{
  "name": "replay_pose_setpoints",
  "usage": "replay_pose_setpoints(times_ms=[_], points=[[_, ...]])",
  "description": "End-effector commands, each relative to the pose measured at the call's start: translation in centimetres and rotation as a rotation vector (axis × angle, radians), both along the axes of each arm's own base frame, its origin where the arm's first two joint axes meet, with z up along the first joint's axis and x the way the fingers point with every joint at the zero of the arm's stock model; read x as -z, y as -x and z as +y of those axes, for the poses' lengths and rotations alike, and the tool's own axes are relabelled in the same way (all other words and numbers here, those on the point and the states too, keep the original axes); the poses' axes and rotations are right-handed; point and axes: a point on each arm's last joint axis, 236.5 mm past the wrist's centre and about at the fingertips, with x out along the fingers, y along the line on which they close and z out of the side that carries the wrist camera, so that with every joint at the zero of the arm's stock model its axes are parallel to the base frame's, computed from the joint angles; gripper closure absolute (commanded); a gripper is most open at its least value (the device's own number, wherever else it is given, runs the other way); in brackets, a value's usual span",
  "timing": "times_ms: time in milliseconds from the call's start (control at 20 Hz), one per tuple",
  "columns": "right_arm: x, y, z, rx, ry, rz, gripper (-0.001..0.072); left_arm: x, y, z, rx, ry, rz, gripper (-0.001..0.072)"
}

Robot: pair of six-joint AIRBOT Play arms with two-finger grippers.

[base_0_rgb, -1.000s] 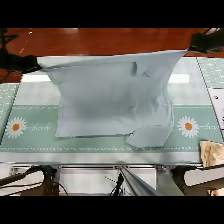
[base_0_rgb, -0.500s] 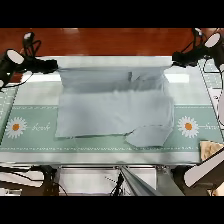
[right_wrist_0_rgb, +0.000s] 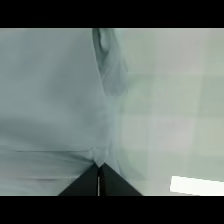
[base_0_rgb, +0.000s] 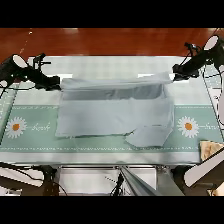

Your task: Fold the shirts.

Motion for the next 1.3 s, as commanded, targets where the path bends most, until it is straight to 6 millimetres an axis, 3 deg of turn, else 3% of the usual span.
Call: replay_pose_setpoints(times_ms=[0,600,650,700,750,800,850,950,1050,1150,1250], points=[[0.9,1.7,0.0,0.015,0.004,0.083,0.0699,0.4,1.4,-0.4,-0.025,0.026,0.076,0.0683],[1.4,4.0,0.9,0.015,-0.014,0.199,0.0698,0.3,2.5,-0.7,-0.078,0.058,0.143,0.0682],[1.6,4.2,1.0,0.016,-0.017,0.211,0.0685,0.3,2.7,-0.8,-0.086,0.061,0.153,0.0682],[1.7,4.3,1.0,0.015,-0.019,0.220,0.0590,0.3,2.9,-0.8,-0.082,0.062,0.161,0.0665],[1.7,4.5,1.0,0.004,-0.020,0.227,0.0469,0.3,3.2,-0.8,-0.081,0.065,0.172,0.0571],[1.5,5.0,1.1,-0.019,-0.023,0.241,0.0397,0.2,3.6,-0.5,-0.083,0.069,0.189,0.0471],[1.1,5.8,0.9,-0.040,-0.019,0.266,0.0395,0.0,4.3,-0.2,-0.084,0.074,0.212,0.0398],[-0.4,8.0,-1.1,-0.085,0.063,0.329,0.0395,-1.2,5.8,1.0,-0.073,0.087,0.246,0.0371],[-3.0,8.8,-3.1,-0.027,0.109,0.308,0.0395,-3.3,7.3,2.7,-0.046,0.092,0.240,0.0366],[-5.5,9.7,-5.2,0.030,0.121,0.268,0.0395,-4.9,9.0,4.6,-0.074,0.091,0.234,0.0233],[-6.1,12.2,-7.5,0.098,0.116,0.279,0.0352,-4.8,11.8,5.9,-0.124,0.103,0.244,0.0213]])
